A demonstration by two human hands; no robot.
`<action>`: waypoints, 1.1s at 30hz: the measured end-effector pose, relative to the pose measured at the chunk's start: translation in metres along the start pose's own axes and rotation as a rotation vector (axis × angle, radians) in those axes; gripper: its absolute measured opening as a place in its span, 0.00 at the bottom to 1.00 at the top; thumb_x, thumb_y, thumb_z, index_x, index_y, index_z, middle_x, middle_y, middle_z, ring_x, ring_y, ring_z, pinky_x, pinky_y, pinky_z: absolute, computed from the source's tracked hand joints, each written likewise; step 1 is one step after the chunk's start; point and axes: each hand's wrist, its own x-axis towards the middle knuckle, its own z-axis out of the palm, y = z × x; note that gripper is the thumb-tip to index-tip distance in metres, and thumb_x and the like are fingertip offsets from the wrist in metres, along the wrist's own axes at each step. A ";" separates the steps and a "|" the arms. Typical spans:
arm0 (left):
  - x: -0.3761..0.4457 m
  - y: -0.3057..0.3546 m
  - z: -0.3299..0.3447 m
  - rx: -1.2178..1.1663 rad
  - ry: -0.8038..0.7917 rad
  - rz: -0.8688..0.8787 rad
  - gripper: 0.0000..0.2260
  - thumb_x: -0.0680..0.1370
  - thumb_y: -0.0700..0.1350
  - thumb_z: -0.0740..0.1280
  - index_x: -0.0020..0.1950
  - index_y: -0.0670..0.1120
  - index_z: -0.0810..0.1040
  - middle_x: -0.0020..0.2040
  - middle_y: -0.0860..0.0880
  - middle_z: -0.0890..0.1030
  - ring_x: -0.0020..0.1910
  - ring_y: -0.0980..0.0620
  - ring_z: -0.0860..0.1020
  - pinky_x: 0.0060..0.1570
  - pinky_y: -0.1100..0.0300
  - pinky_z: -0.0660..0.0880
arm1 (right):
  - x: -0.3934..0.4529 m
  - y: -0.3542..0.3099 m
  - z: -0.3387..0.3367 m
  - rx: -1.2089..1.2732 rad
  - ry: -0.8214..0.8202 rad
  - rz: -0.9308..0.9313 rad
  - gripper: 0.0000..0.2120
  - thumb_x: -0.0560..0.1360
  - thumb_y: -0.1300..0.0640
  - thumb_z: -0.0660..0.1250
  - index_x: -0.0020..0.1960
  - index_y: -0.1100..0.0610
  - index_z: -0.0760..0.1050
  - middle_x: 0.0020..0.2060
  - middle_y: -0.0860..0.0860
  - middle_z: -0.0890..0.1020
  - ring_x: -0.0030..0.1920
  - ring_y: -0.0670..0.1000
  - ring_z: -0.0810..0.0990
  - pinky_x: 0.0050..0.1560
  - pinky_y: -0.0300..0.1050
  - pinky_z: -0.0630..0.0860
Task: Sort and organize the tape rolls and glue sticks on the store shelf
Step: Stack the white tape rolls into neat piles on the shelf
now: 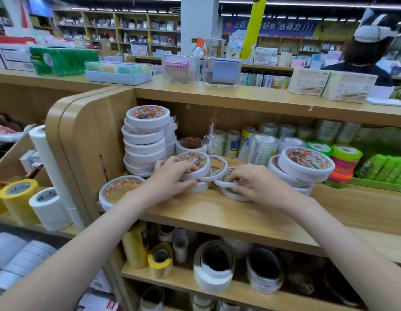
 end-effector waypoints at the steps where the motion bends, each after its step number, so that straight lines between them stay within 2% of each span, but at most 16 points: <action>1: 0.002 0.000 0.000 -0.009 -0.010 -0.007 0.09 0.77 0.50 0.65 0.57 0.54 0.75 0.55 0.57 0.74 0.63 0.54 0.64 0.60 0.54 0.55 | 0.003 0.000 -0.002 0.014 0.016 -0.003 0.09 0.73 0.61 0.66 0.53 0.57 0.76 0.50 0.52 0.77 0.52 0.51 0.74 0.54 0.46 0.71; 3: 0.003 -0.002 -0.003 -0.090 -0.020 -0.010 0.06 0.77 0.49 0.66 0.53 0.51 0.76 0.50 0.56 0.75 0.58 0.54 0.67 0.60 0.53 0.59 | 0.012 -0.004 -0.005 0.018 -0.039 0.012 0.19 0.73 0.59 0.67 0.63 0.54 0.71 0.59 0.51 0.73 0.59 0.52 0.70 0.59 0.43 0.67; 5: 0.003 -0.007 -0.008 -0.182 -0.033 0.025 0.05 0.77 0.47 0.66 0.52 0.50 0.78 0.48 0.55 0.76 0.54 0.53 0.70 0.58 0.54 0.66 | 0.022 -0.009 -0.005 0.025 -0.186 0.062 0.26 0.74 0.57 0.66 0.70 0.51 0.63 0.64 0.47 0.71 0.61 0.51 0.65 0.63 0.45 0.65; 6: 0.001 -0.009 -0.009 -0.224 -0.034 0.046 0.05 0.77 0.45 0.66 0.52 0.49 0.78 0.47 0.55 0.77 0.52 0.55 0.72 0.55 0.57 0.68 | 0.027 -0.011 -0.005 0.020 -0.239 0.066 0.25 0.74 0.56 0.66 0.69 0.50 0.63 0.63 0.47 0.72 0.59 0.50 0.65 0.62 0.47 0.65; 8: -0.002 -0.011 -0.011 -0.323 -0.002 0.044 0.04 0.77 0.43 0.66 0.51 0.49 0.78 0.45 0.54 0.79 0.47 0.59 0.76 0.48 0.64 0.71 | 0.033 -0.011 -0.005 -0.043 -0.257 0.030 0.17 0.75 0.56 0.65 0.63 0.51 0.70 0.57 0.47 0.75 0.55 0.48 0.66 0.58 0.47 0.68; 12: -0.010 -0.016 -0.011 -0.419 0.165 -0.016 0.07 0.77 0.43 0.67 0.54 0.50 0.78 0.47 0.56 0.81 0.48 0.57 0.77 0.47 0.63 0.72 | 0.035 -0.010 -0.002 -0.049 -0.159 0.002 0.08 0.74 0.55 0.68 0.51 0.55 0.78 0.47 0.48 0.78 0.47 0.47 0.71 0.49 0.42 0.68; 15: -0.014 -0.013 -0.012 -0.400 0.234 0.002 0.07 0.77 0.43 0.66 0.55 0.47 0.78 0.46 0.55 0.80 0.47 0.56 0.78 0.46 0.64 0.72 | 0.034 -0.010 -0.009 -0.043 -0.058 0.002 0.06 0.74 0.57 0.67 0.49 0.57 0.80 0.45 0.50 0.79 0.48 0.51 0.73 0.46 0.38 0.64; 18: -0.018 -0.012 -0.014 -0.359 0.190 0.014 0.06 0.78 0.43 0.66 0.54 0.47 0.78 0.45 0.55 0.80 0.44 0.59 0.76 0.44 0.62 0.71 | 0.026 -0.007 -0.027 -0.160 -0.023 0.052 0.05 0.76 0.58 0.64 0.50 0.58 0.76 0.48 0.51 0.78 0.51 0.52 0.73 0.51 0.42 0.68; 20: -0.018 -0.013 -0.011 -0.255 0.054 0.027 0.05 0.78 0.44 0.65 0.53 0.48 0.77 0.44 0.56 0.77 0.45 0.59 0.73 0.45 0.60 0.68 | 0.018 -0.009 -0.030 -0.230 -0.099 0.090 0.04 0.77 0.57 0.62 0.49 0.56 0.74 0.49 0.51 0.77 0.51 0.52 0.74 0.53 0.46 0.71; 22: -0.017 -0.012 -0.007 -0.108 -0.053 0.025 0.07 0.77 0.46 0.65 0.55 0.50 0.76 0.48 0.55 0.76 0.52 0.55 0.70 0.54 0.58 0.66 | 0.012 -0.013 -0.022 -0.262 -0.217 0.101 0.03 0.77 0.56 0.60 0.49 0.54 0.71 0.48 0.50 0.76 0.51 0.53 0.75 0.52 0.47 0.70; 25: -0.015 -0.010 -0.006 0.004 -0.070 0.023 0.12 0.77 0.45 0.65 0.60 0.51 0.74 0.51 0.53 0.74 0.57 0.53 0.67 0.60 0.54 0.65 | 0.007 -0.016 -0.011 -0.212 -0.263 0.118 0.07 0.76 0.51 0.62 0.51 0.53 0.71 0.47 0.47 0.76 0.51 0.51 0.74 0.48 0.45 0.66; 27: -0.016 -0.007 -0.008 0.050 -0.079 0.055 0.12 0.78 0.44 0.64 0.61 0.49 0.74 0.51 0.53 0.74 0.56 0.53 0.66 0.61 0.53 0.64 | 0.005 -0.016 -0.010 -0.253 -0.262 0.120 0.06 0.75 0.51 0.63 0.48 0.53 0.72 0.45 0.46 0.77 0.48 0.50 0.74 0.46 0.44 0.62; 30: -0.021 -0.007 -0.010 0.049 -0.093 0.129 0.10 0.78 0.44 0.65 0.58 0.48 0.75 0.49 0.54 0.73 0.52 0.56 0.64 0.60 0.54 0.65 | 0.007 -0.015 -0.015 -0.313 -0.286 0.126 0.04 0.73 0.52 0.63 0.43 0.52 0.72 0.40 0.48 0.77 0.43 0.51 0.75 0.43 0.45 0.69; 33: -0.028 -0.013 -0.013 0.019 -0.045 0.176 0.11 0.77 0.44 0.66 0.59 0.49 0.75 0.54 0.54 0.74 0.55 0.56 0.67 0.59 0.59 0.67 | 0.020 -0.021 -0.023 -0.232 -0.219 0.097 0.12 0.73 0.47 0.66 0.53 0.52 0.74 0.48 0.47 0.77 0.49 0.49 0.74 0.50 0.44 0.71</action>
